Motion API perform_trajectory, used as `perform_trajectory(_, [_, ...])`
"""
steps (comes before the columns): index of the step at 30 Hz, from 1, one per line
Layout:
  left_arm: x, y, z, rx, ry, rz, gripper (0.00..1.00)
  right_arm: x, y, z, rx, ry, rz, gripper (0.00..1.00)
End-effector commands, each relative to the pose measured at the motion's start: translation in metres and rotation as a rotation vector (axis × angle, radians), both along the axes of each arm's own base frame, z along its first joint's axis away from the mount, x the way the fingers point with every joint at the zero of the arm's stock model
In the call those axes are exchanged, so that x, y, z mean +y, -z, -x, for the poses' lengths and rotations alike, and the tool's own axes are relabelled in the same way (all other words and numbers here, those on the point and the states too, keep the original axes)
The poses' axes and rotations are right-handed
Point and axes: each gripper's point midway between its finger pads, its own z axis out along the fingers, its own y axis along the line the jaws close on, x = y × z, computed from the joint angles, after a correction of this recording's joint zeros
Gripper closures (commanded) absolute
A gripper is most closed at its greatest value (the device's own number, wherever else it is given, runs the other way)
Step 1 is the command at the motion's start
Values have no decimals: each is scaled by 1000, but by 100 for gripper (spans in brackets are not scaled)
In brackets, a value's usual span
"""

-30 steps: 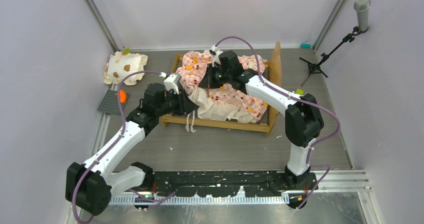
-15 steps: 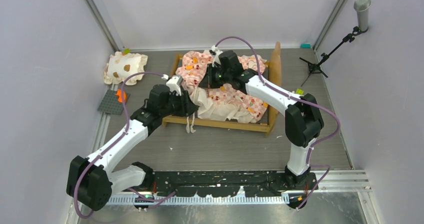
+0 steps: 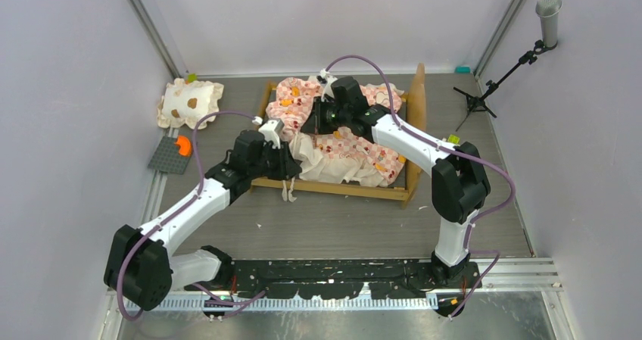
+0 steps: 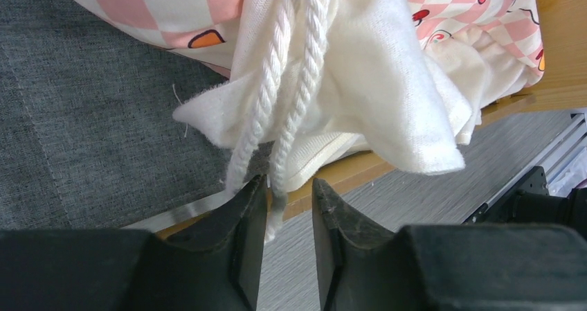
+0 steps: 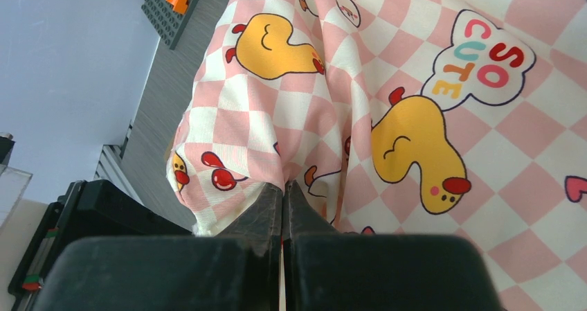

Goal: Set up the pet bed
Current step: Cross the ropes on the bed frame.

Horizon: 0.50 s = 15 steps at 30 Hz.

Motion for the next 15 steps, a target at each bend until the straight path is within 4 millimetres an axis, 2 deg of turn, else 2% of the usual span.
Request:
perform_trajectory(1, [-7,-7,-5,-40,9,29,72,1,-9,-3,-20,-6,-20,99])
perform_trajectory(5, [-7,-6,-4,-37,17,30,84,2,-8,-2,-18,-8,-19,99])
perform_trajectory(8, [-9,-13,1,-32,38,41,92,1,-7,-2,-18,-7,-17,99])
perform_trajectory(15, [1,-45,22,-46,69,21,97,-3,-4,0,-21,-4,-2,99])
